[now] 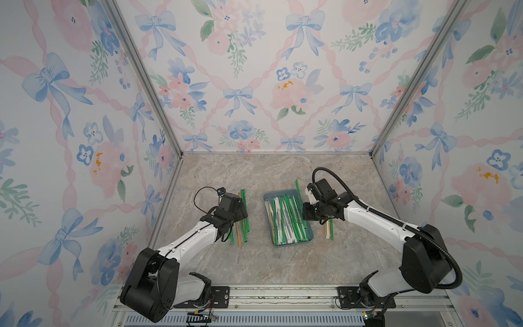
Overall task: Put the straws into the storage box
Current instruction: Place the straw in the storage box.
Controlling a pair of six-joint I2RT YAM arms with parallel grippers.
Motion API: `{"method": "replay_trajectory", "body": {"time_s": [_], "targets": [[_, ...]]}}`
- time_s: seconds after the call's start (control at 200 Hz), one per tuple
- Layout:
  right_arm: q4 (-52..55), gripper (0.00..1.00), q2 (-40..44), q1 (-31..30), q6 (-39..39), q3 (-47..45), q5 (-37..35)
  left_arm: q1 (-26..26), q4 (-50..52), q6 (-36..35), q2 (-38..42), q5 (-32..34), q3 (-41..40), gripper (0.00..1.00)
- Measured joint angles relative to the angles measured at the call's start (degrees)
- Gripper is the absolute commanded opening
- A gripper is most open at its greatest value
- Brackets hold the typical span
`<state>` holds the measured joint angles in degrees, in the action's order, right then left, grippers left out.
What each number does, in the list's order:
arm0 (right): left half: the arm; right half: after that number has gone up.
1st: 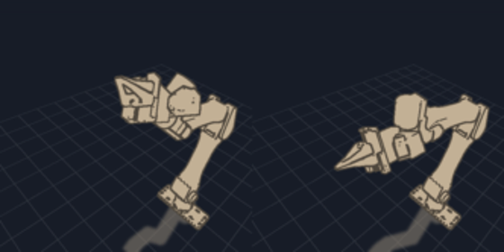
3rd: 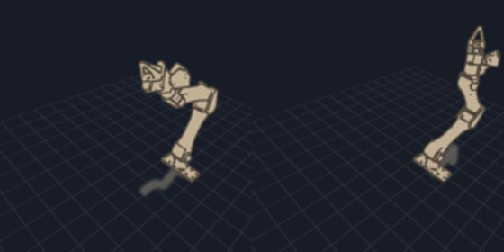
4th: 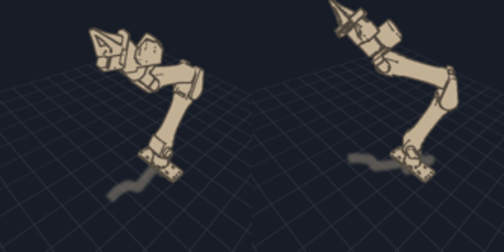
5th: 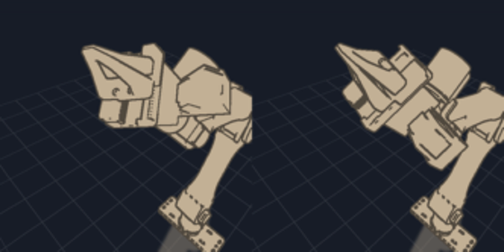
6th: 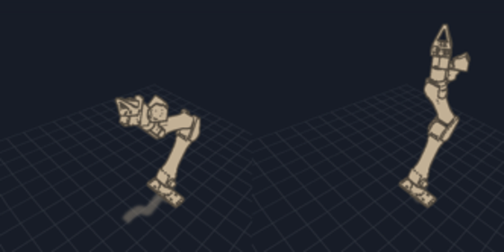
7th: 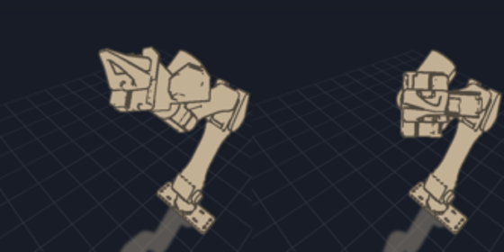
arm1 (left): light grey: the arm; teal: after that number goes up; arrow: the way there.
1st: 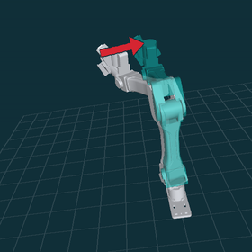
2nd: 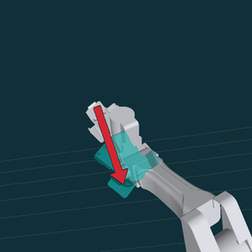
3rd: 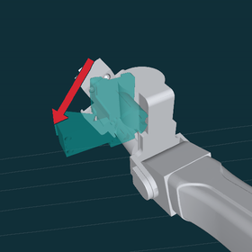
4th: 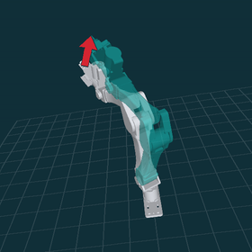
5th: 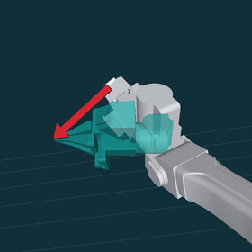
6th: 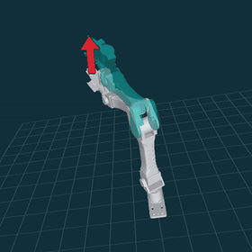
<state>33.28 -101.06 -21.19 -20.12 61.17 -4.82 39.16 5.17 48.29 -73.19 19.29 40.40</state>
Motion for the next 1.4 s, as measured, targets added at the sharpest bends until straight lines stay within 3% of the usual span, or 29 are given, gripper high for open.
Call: {"method": "replay_trajectory", "body": {"time_s": [0.39, 0.615, 0.86, 1.1, 1.16, 1.235, 1.405], "targets": [[1.5, 0.01, 12.2, -0.8, -3.7, 1.1, 4.8, -8.2, 2.3, -3.8, 1.4, -0.7, -1.3, 0.98], [0.3, 0.01, 15.5, -6.8, -6.8, 0.7, 8.5, -14.1, 2.9, -6.3, 1.3, -4.3, -3.3, 0.91], [-2.7, 0.02, 13.4, -15.0, -9.9, -1.1, 12.5, -16.8, 2.9, -7.9, 0.0, -6.5, -3.9, 0.75], [-2.9, 0.05, 6.8, -18.1, -10.2, -0.7, 12.5, -18.3, 2.9, -8.0, -1.1, -7.8, -5.7, 0.59], [-1.9, 0.07, 5.8, -18.4, -9.7, 0.0, 11.7, -18.6, 3.1, -8.0, -1.1, -8.0, -6.2, 0.55], [-1.0, 0.18, 5.0, -18.6, -9.2, 1.0, 10.5, -18.6, 3.2, -7.8, -1.1, -8.7, -6.6, 0.51], [0.4, 0.25, 4.7, -18.9, -8.3, 1.7, 7.9, -18.3, 3.3, -7.7, -1.2, -10.4, -6.7, 0.46]]}}
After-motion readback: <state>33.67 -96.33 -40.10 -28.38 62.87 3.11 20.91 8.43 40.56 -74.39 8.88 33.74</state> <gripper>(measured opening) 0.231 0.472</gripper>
